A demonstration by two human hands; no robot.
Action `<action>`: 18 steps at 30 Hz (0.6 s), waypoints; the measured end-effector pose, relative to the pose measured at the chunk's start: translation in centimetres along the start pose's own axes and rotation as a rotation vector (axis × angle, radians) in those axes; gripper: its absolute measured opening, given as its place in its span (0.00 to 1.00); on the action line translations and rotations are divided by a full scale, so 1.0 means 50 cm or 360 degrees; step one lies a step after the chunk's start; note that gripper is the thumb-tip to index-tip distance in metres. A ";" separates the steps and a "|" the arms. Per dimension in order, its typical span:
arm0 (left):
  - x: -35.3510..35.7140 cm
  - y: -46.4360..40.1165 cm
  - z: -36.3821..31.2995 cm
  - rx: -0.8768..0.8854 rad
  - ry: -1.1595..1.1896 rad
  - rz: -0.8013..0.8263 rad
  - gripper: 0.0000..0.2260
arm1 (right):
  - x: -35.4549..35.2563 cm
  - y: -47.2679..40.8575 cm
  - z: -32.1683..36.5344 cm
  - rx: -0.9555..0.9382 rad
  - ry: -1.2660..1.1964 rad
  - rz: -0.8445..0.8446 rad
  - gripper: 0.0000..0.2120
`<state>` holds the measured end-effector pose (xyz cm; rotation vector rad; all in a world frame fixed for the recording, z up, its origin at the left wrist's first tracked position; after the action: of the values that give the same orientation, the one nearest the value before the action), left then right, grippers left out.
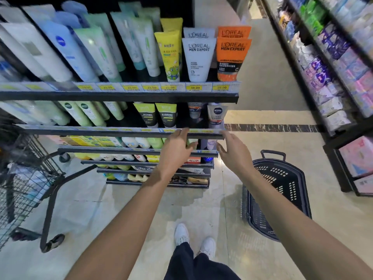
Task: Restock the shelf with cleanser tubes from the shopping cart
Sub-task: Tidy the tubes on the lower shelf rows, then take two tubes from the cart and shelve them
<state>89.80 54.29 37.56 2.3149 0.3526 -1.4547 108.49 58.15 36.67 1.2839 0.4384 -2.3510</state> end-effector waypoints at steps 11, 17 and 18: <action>-0.160 0.240 0.317 -0.0379 -0.0077 -0.0312 0.29 | 0.053 0.052 0.347 -0.0626 0.0198 0.0169 0.21; -0.238 0.358 0.530 -0.0715 0.0035 -0.0506 0.25 | 0.187 0.054 0.563 -0.0815 -0.0002 0.0392 0.23; -0.254 0.377 0.568 -0.0781 0.0032 -0.0520 0.25 | 0.211 0.053 0.600 -0.0835 -0.0012 0.0435 0.24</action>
<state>69.04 24.67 41.44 1.9330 1.0100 -1.2967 83.29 39.73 43.21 1.0088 0.7626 -1.8457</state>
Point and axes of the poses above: each hand's wrist, its own y-axis away from the middle knuckle, its own x-axis out of the palm, z = x × y, the point moved 10 cm from there along -y, towards the middle knuckle, and after that the axes turned 15 degrees about -x, right-handed, at the moved point
